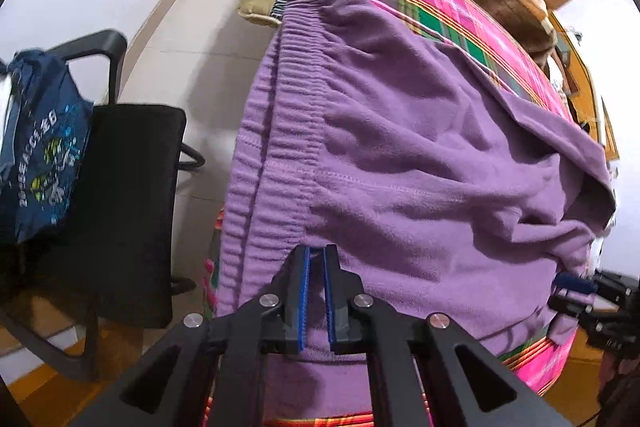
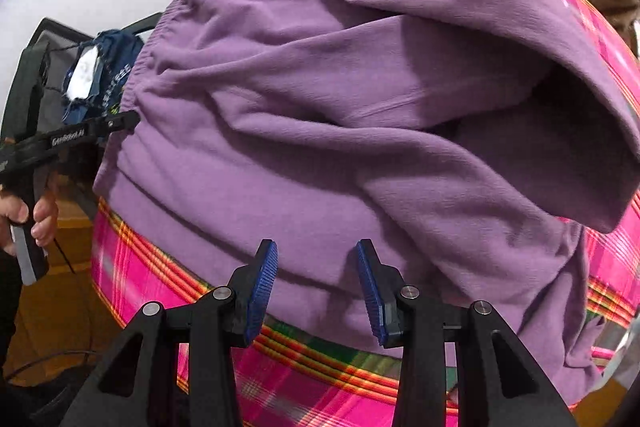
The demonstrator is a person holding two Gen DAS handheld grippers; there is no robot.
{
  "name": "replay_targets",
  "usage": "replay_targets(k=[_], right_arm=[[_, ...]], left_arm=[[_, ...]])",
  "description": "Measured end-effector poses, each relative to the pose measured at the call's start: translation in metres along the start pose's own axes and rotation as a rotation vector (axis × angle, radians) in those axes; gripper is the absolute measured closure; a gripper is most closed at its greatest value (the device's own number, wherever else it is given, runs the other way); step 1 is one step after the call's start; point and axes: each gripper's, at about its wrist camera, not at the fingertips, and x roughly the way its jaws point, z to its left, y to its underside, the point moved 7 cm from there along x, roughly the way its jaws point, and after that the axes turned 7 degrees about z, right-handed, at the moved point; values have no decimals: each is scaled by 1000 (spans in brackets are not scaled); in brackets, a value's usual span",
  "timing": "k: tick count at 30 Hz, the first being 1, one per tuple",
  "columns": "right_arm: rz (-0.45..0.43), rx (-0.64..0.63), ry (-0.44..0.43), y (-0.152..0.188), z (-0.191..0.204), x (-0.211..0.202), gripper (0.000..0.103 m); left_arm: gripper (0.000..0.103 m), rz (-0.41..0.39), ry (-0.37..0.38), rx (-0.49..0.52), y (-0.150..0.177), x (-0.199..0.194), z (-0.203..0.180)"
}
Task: Fold clothes
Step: 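Move both open grippers over the spread sweatpants toward the leg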
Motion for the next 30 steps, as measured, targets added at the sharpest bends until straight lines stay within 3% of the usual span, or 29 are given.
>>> replay_targets(k=[2,8,13,16,21,23,30], right_arm=[[0,11,9,0,-4,0,61],[-2,21,20,2,-8,-4,61],[-83,50,19,3,-25,-21,61],[-152,104,44,0,-51,-36,61],[-257,179,174,-6,-103,-61,58],[-265,191,216,-5,-118,-63,58],[-278,204,238,-19,-142,-60,58]], left_arm=[[103,-3,7,22,1,-1,-3],[103,-48,-30,27,1,-12,3],[103,-66,-65,30,-1,-24,23],[103,-77,-34,58,-3,-31,12],[103,-59,31,88,0,-25,-16],[103,-40,46,102,4,-19,-25],[103,15,84,137,19,0,-49]])
